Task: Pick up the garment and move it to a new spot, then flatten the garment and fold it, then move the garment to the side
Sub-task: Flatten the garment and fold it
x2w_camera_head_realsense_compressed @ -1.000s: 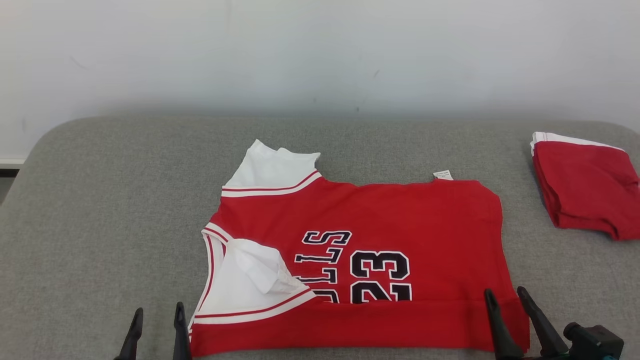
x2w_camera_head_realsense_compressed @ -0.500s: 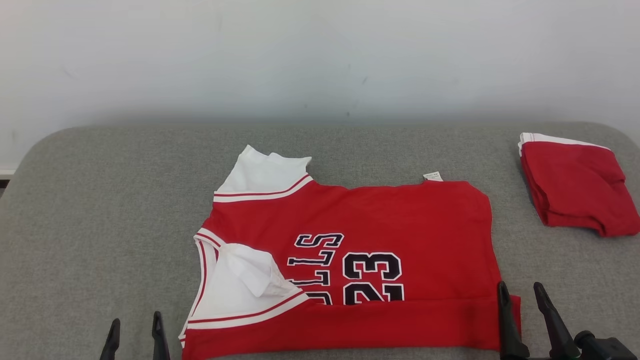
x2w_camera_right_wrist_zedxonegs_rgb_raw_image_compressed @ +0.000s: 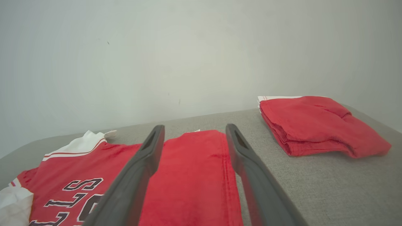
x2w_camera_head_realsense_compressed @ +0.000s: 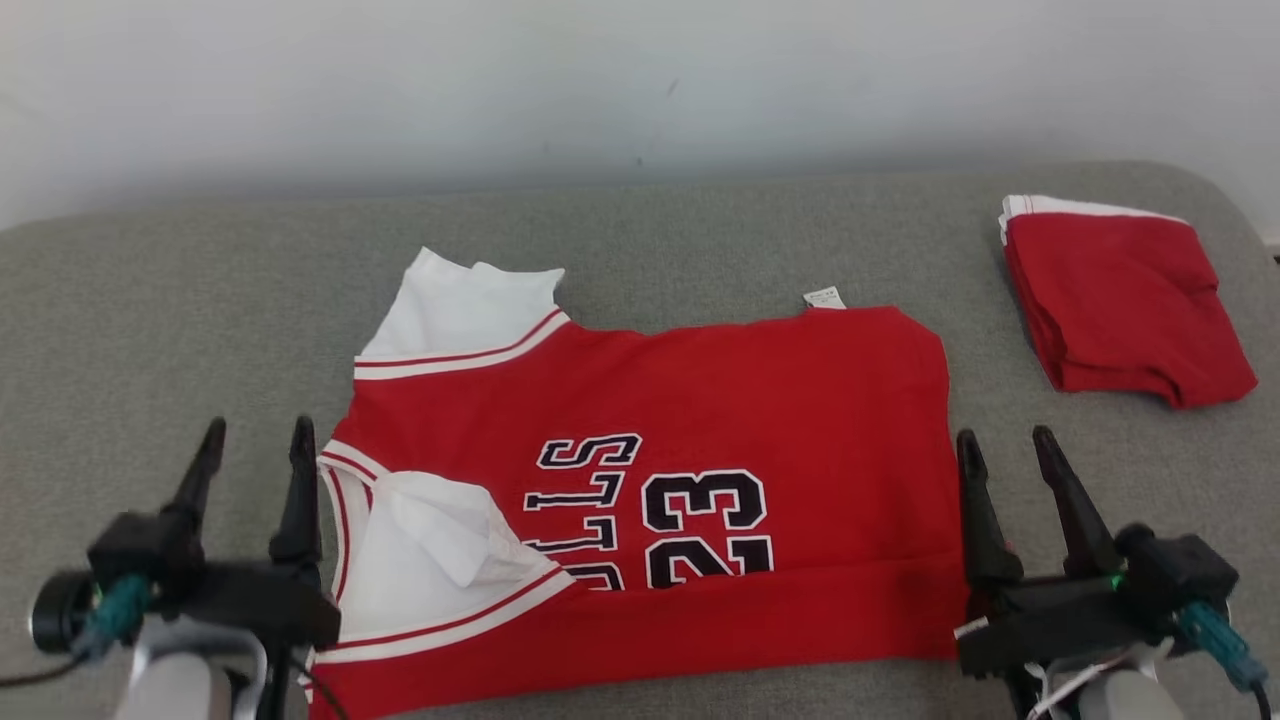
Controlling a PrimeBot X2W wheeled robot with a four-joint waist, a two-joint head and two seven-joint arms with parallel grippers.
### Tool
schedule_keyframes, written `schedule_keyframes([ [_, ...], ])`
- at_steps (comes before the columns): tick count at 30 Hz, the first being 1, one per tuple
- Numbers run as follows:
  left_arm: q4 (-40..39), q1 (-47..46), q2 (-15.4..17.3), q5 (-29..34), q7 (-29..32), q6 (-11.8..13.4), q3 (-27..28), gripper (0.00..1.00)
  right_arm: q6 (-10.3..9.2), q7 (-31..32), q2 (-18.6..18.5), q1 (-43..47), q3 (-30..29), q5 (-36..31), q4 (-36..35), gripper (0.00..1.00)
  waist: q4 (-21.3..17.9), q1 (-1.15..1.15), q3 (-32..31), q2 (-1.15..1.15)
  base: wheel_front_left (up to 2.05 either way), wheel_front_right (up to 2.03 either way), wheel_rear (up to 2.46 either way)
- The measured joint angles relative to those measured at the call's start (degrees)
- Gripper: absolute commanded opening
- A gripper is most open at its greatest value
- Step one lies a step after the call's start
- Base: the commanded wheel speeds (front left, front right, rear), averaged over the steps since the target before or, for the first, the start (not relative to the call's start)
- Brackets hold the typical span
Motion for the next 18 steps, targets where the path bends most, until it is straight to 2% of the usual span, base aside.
schedule_keyframes([
  [5,3.5,-13.2,6.6,-4.8,6.0,-0.3,-4.9,1.00,0.00,-0.1,-0.3,-8.4,2.0,0.2,3.6,1.00,-2.0,0.00,4.0,0.00,0.00,0.00,0.00],
  [11,6.6,-27.0,14.2,-12.1,16.3,-0.3,-10.5,1.00,0.00,-0.1,0.3,-16.4,4.1,1.3,5.9,1.00,-4.9,0.01,9.4,0.01,0.00,0.00,0.00],
  [18,12.2,-36.7,18.8,-16.6,24.5,-0.3,-17.2,1.00,0.00,-0.1,1.4,-20.6,6.3,2.0,7.5,1.00,-8.7,0.01,14.8,0.01,0.00,0.00,0.00],
])
